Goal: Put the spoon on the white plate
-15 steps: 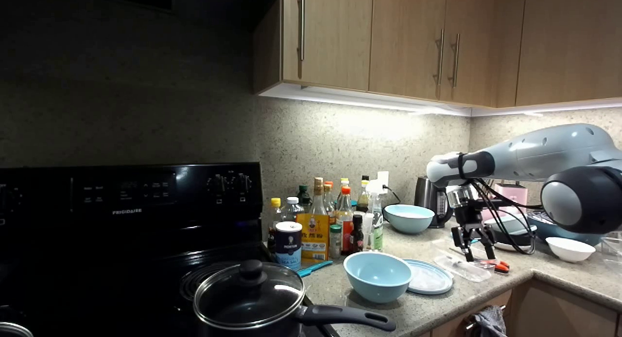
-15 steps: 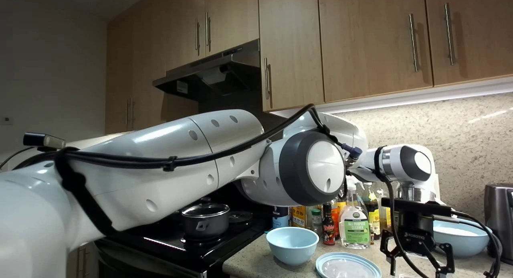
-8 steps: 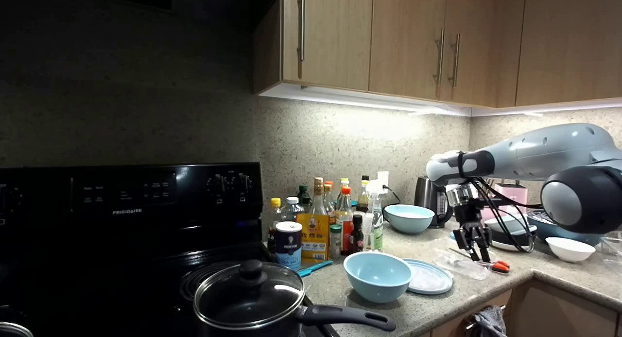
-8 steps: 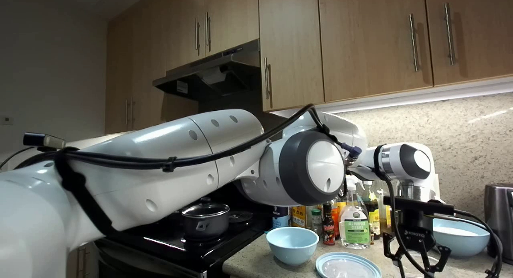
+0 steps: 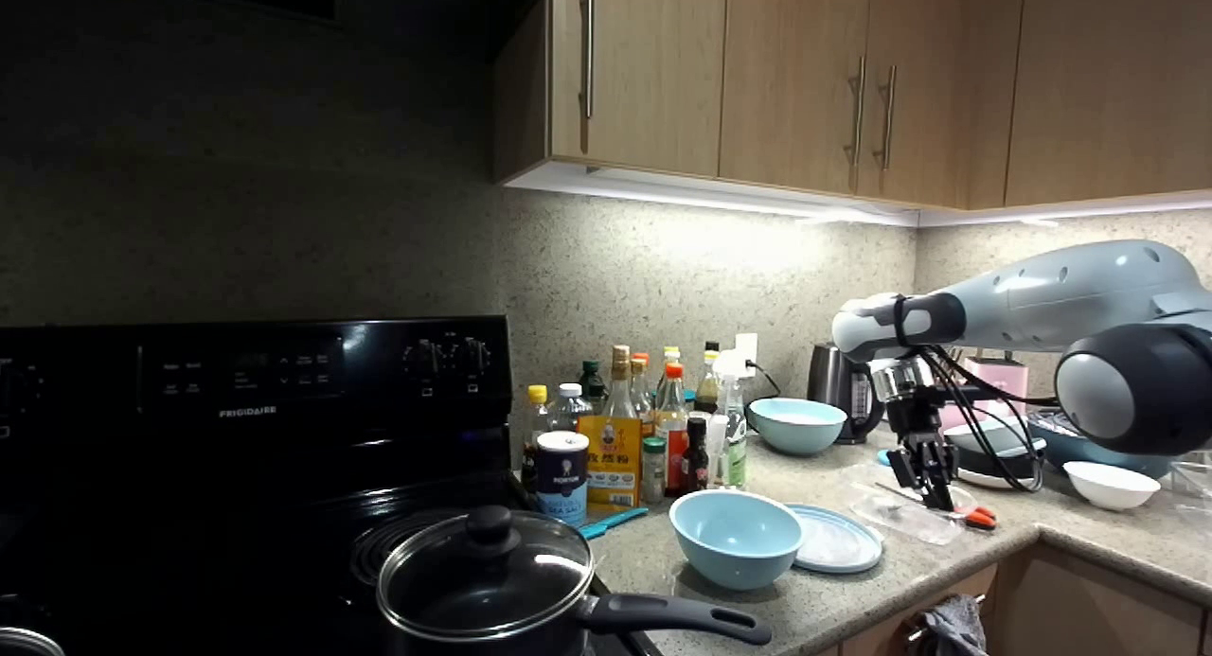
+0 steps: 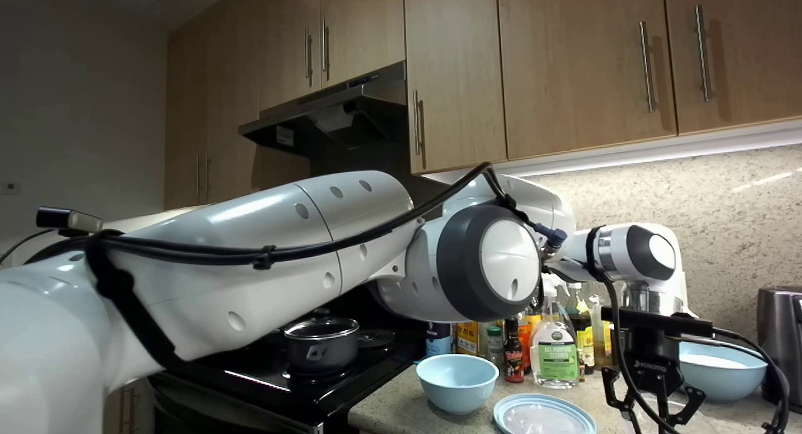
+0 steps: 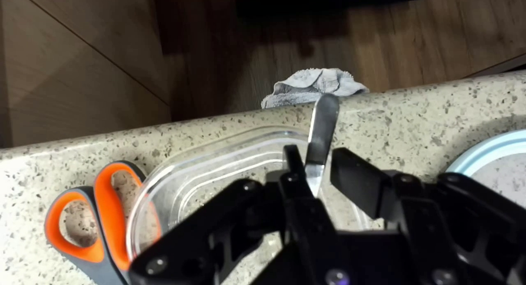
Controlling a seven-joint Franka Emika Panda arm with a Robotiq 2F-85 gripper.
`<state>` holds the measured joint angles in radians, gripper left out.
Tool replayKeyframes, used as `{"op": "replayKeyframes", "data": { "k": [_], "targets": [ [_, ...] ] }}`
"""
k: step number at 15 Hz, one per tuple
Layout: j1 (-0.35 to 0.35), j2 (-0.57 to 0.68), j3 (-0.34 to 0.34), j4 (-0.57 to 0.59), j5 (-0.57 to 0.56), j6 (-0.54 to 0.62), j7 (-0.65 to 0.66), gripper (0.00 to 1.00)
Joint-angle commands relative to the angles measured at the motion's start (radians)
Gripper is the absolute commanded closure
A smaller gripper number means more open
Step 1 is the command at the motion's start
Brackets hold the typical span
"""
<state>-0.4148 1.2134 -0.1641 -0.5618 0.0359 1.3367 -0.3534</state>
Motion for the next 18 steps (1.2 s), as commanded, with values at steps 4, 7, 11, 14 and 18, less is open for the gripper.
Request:
{"op": "replayKeyframes", "data": {
  "k": [4, 7, 11, 14, 18],
  "targets": [
    [-0.004, -0.005, -0.001, -0.023, -0.003, -0.001, -0.015, 0.63],
    [-0.002, 0.002, -0.001, 0.0, 0.0, -0.002, 0.0, 0.5],
    [-0.001, 0.008, 0.001, 0.001, 0.003, -0.01, 0.004, 0.25],
    [-0.003, 0.012, 0.002, 0.001, 0.004, -0.015, 0.003, 0.06],
    [-0.013, 0.018, 0.007, 0.002, 0.014, -0.026, 0.002, 0.0]
  ]
}}
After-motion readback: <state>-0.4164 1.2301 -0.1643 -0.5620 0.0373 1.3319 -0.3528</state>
